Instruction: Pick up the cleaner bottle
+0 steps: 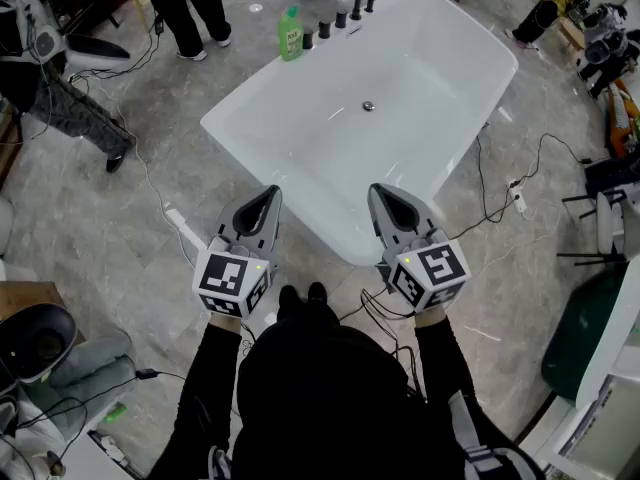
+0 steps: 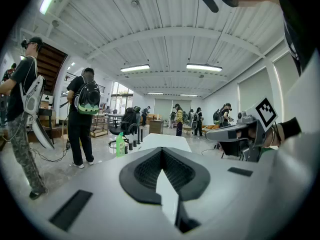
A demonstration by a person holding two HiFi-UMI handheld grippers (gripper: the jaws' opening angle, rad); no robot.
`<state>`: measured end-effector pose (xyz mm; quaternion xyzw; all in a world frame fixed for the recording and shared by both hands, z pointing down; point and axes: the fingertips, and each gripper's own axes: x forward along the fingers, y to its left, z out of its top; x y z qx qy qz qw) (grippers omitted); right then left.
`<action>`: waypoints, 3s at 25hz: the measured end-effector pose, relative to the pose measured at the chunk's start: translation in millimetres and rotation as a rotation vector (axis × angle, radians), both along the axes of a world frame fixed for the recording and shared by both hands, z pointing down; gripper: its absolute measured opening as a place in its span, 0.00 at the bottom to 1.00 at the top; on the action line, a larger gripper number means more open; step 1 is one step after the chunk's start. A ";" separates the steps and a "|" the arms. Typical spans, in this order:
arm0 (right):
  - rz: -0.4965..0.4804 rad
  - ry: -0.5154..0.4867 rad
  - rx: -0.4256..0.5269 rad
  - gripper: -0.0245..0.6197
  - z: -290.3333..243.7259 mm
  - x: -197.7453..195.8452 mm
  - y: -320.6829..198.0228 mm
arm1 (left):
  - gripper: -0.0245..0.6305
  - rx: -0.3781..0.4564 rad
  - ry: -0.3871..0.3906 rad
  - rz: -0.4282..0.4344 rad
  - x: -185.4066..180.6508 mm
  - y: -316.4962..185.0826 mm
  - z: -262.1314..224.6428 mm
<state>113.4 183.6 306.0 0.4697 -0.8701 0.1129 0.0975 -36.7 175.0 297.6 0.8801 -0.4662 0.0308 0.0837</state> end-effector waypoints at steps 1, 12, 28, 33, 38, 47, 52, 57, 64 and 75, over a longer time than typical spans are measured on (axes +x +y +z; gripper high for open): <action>0.000 0.000 0.000 0.04 0.1 -0.5 -1.1 | 0.05 0.002 0.000 -0.001 -0.7 -1.0 -0.4; 0.001 -0.027 -0.014 0.04 3.6 1.3 -6.4 | 0.05 -0.001 -0.004 -0.014 -3.9 -4.3 0.6; -0.021 -0.065 -0.055 0.04 12.6 10.9 -13.8 | 0.05 0.015 -0.018 -0.071 -8.1 -11.5 -0.6; -0.006 -0.064 -0.065 0.04 16.2 20.4 -17.9 | 0.05 0.027 -0.033 -0.082 -7.7 -17.4 -3.6; -0.001 -0.066 -0.065 0.04 15.9 26.8 -24.8 | 0.05 0.041 -0.048 -0.084 -6.6 -27.0 -8.3; 0.015 -0.072 -0.059 0.04 16.5 20.9 -47.4 | 0.05 0.061 -0.064 -0.065 -11.2 -57.0 -12.9; 0.035 -0.065 -0.064 0.04 21.0 11.1 -65.7 | 0.05 0.061 -0.058 -0.043 -20.2 -82.4 -9.2; 0.067 -0.053 -0.073 0.04 27.4 -8.6 -98.5 | 0.05 0.057 -0.036 0.013 -37.4 -117.2 -2.5; 0.106 -0.053 -0.090 0.04 32.6 -43.6 -139.9 | 0.05 0.040 -0.047 0.052 -70.3 -162.9 5.5; 0.193 -0.015 -0.145 0.04 43.0 -80.3 -204.4 | 0.05 -0.010 -0.008 0.143 -113.4 -239.5 19.3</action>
